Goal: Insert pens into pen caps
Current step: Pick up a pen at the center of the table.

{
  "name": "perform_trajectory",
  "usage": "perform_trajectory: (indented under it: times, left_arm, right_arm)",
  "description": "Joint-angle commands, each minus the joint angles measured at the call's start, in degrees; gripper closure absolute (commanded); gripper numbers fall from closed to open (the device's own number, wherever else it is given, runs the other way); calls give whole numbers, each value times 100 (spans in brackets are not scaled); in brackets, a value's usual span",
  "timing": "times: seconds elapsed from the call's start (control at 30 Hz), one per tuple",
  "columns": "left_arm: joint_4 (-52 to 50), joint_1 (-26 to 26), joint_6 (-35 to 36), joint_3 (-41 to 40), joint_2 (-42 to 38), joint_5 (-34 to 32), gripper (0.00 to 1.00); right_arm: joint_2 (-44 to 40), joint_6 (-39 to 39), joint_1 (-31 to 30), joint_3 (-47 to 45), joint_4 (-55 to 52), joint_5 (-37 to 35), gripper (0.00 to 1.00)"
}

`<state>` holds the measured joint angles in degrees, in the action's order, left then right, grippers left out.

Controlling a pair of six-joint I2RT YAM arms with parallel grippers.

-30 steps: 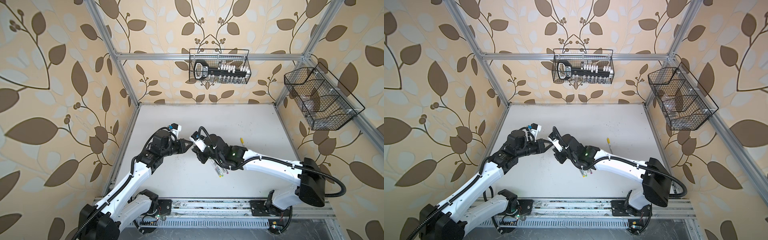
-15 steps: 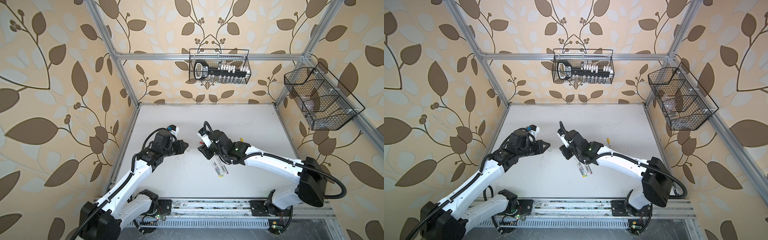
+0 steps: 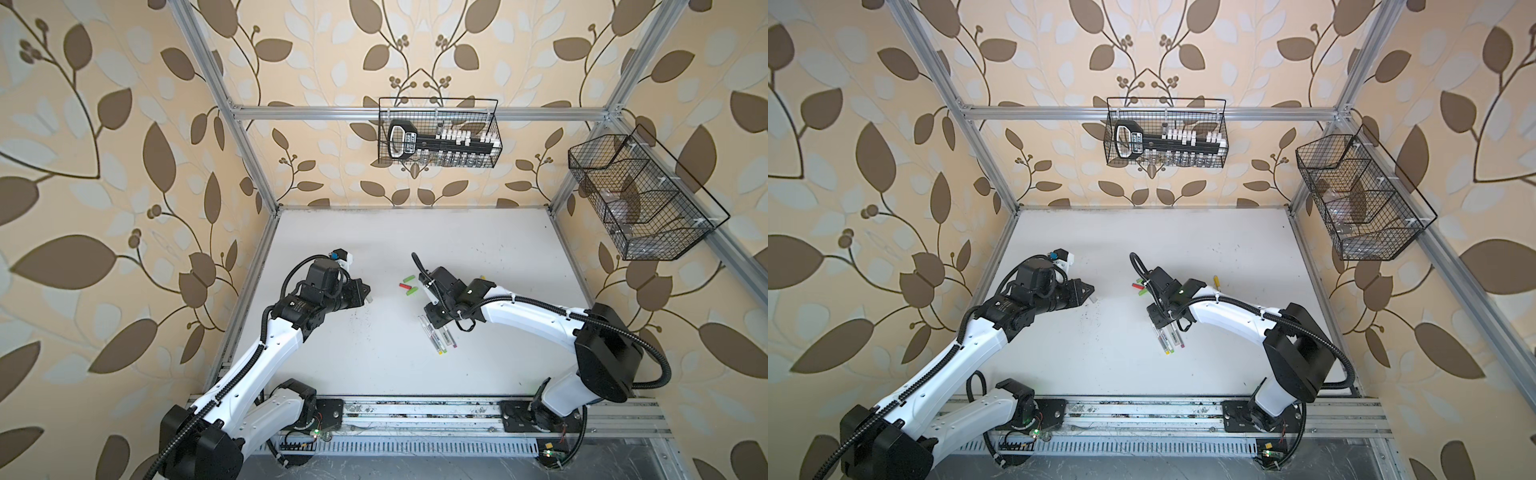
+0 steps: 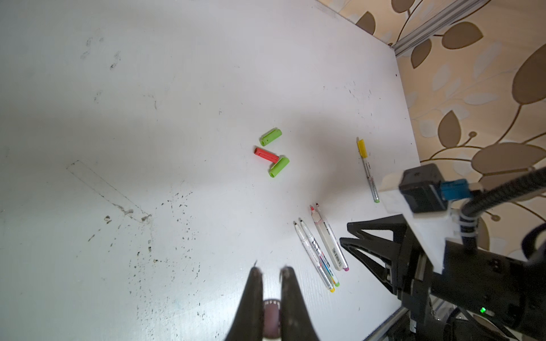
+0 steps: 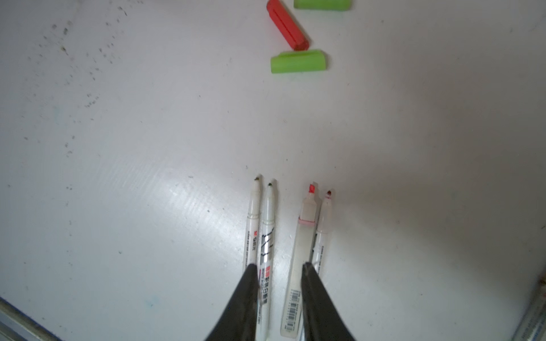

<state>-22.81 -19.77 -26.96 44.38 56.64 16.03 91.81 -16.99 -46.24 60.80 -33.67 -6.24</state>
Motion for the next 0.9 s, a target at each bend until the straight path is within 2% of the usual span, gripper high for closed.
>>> perform_trajectory:
  times: [0.0, 0.33, 0.87]
  left_arm:
    - [74, 70, 122, 150, -21, 57, 100]
    - [119, 70, 102, 115, -39, 123, 100]
    - [165, 70, 75, 71, -13, 146, 100]
  right_arm:
    - [180, -176, -43, -104, -351, -135, 73]
    - [561, -269, -113, -183, -387, -279, 71]
    - [676, -243, -17, -361, -105, -77, 73]
